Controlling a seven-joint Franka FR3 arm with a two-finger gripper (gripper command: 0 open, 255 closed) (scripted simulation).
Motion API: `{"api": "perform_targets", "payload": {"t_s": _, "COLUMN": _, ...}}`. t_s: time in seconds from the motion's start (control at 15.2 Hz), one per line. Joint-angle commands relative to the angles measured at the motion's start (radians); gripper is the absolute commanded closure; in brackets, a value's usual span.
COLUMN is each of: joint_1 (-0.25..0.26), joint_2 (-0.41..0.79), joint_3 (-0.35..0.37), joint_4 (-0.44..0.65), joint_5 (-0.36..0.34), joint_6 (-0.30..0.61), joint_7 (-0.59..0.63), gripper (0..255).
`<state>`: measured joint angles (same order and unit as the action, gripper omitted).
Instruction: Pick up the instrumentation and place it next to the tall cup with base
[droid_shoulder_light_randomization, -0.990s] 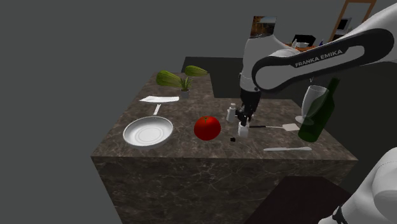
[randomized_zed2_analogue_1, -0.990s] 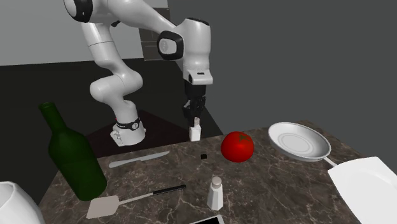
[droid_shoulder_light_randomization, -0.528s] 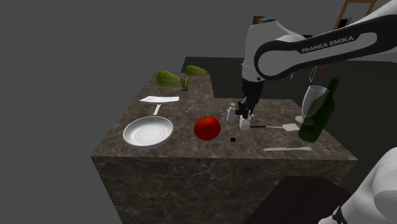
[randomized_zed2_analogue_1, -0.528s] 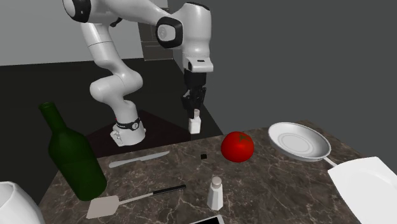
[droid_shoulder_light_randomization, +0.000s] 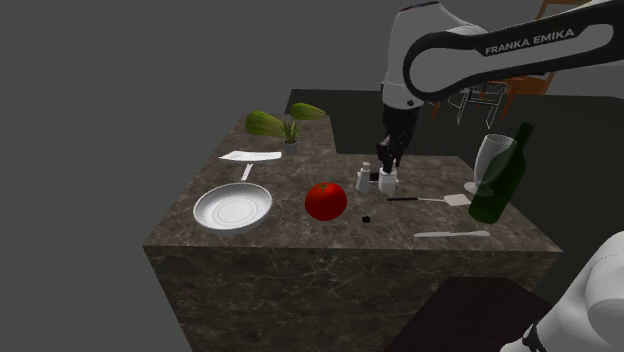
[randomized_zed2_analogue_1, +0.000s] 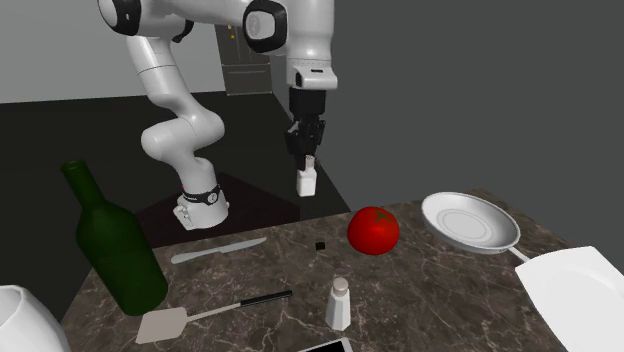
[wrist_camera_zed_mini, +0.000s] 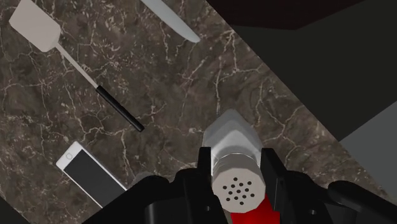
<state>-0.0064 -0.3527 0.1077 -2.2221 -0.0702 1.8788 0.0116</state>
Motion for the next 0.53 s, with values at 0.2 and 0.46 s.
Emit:
{"api": "perform_targets", "payload": {"t_s": 0.2, "joint_1": 0.000, "joint_2": -0.008, "joint_3": -0.002, "joint_4": 0.059, "joint_5": 0.002, "joint_6": -0.066, "joint_7": -0.007, "gripper": 255}}
{"api": "perform_targets", "payload": {"t_s": 0.46, "joint_1": -0.001, "joint_2": -0.007, "joint_3": -0.002, "joint_4": 0.112, "joint_5": 0.002, "joint_6": -0.120, "joint_7": -0.012, "gripper": 255}}
